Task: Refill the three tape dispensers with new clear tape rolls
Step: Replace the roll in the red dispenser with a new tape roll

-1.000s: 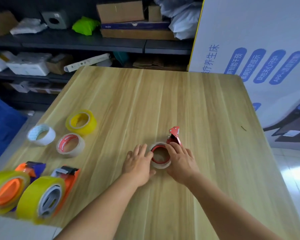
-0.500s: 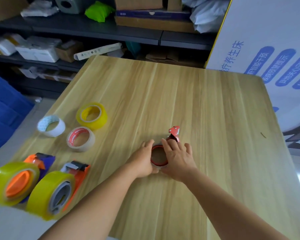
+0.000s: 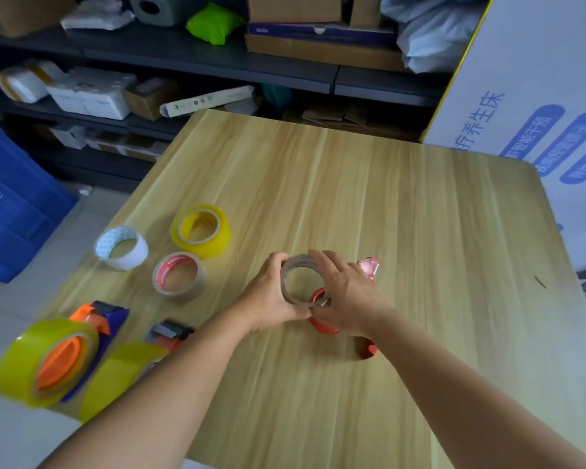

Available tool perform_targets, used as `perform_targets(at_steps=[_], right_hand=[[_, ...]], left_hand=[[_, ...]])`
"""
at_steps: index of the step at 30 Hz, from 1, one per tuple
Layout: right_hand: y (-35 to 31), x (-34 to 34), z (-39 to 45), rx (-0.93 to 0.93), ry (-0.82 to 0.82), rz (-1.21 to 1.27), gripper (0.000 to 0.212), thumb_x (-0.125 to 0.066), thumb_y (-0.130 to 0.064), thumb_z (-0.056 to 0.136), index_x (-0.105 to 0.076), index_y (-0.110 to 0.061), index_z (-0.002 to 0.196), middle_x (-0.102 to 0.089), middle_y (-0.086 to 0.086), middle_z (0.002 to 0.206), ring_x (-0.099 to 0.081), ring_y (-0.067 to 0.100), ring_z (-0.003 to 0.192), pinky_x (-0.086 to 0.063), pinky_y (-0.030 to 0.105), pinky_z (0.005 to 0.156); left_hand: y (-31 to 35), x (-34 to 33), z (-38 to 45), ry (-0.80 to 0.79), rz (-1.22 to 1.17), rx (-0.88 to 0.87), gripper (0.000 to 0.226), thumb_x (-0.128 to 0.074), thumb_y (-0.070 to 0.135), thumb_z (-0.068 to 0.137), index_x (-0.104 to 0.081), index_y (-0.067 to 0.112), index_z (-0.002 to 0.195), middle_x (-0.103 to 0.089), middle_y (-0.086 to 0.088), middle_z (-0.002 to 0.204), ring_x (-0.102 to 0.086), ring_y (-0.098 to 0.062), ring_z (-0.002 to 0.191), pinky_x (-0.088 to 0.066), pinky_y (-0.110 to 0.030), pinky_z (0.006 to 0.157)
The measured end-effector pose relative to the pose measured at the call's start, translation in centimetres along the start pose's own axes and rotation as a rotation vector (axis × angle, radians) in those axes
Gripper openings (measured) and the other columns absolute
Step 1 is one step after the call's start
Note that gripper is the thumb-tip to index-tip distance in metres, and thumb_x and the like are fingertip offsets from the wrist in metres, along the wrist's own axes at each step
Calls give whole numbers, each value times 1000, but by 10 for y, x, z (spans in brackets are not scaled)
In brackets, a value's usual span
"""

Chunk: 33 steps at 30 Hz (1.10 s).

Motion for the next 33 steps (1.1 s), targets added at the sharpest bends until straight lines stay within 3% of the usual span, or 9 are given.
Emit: perform_targets(at_steps=[3,7,11,14,19,22,28,33], right_hand=[[-23,-10,25,32,-17,21,85,-67,-29,83,-16,-22,150,-25,-4,155,-41,26,131,-38,34,103],[-46,-37,57,6,-112,39,83,-67,-29,85,-17,-18,150,-21,-3,157,-41,27,132,-39,37,102],[-54,-63,76,-31,-206,39,82,-65,-28,86,-16,-17,150,-22,0,156,-47,29,127,-43,38,100],[-54,-68,84,-46,-240,37,85,-65,-30,86,-13,-16,152,-20,0,157,-43,28,132,-39,35,104],[-61,-56,102,-52,-229,88,88,-63,-38,83,-13,-16,152,-16,1,160,-25,21,144,-24,29,115],[-68,-50,114,-60,-211,102,76,-54,-27,89,-14,-18,153,-15,-1,160,-24,19,144,-23,28,115],[-74,-51,138,-97,-190,109,62,-46,-24,97,-19,-17,152,-19,-2,159,-32,21,141,-28,28,110],[-77,-53,151,-150,-182,210,61,-43,-29,99,-17,-12,152,-24,6,158,-31,21,142,-25,26,110]], left_hand=[[-16,29,3,135,206,52,96,-85,40,58,-35,18,137,-36,-2,133,-36,-19,127,-33,-27,102],[-40,39,7,116,429,188,85,-77,40,72,-33,11,138,-35,-8,137,-33,-27,131,-34,-35,106],[-62,36,15,30,503,270,88,-69,32,83,-17,4,148,-30,-11,144,-30,-28,134,-32,-35,107],[-66,42,22,-32,516,232,86,-65,36,84,-16,6,149,-27,-10,148,-26,-28,137,-31,-38,110],[-63,89,43,153,462,158,71,-50,23,91,-14,9,151,-18,-7,158,-21,-27,143,-21,-35,116],[-76,104,61,170,572,207,61,-43,18,96,-16,7,150,-25,-12,156,-24,-27,143,-21,-35,116],[-88,114,76,173,688,251,38,-32,1,96,-49,6,129,-58,-13,129,-55,-31,120,-42,-36,96],[-87,121,81,281,465,220,32,-40,8,97,-53,11,125,-55,-10,130,-50,-28,123,-40,-35,96]])
Point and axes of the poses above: each hand's wrist, its own z-axis towards the middle knuckle, its own x-axis out of the back of the hand, y = z × x, the point moved 7 cm from there along z, towards the middle knuckle
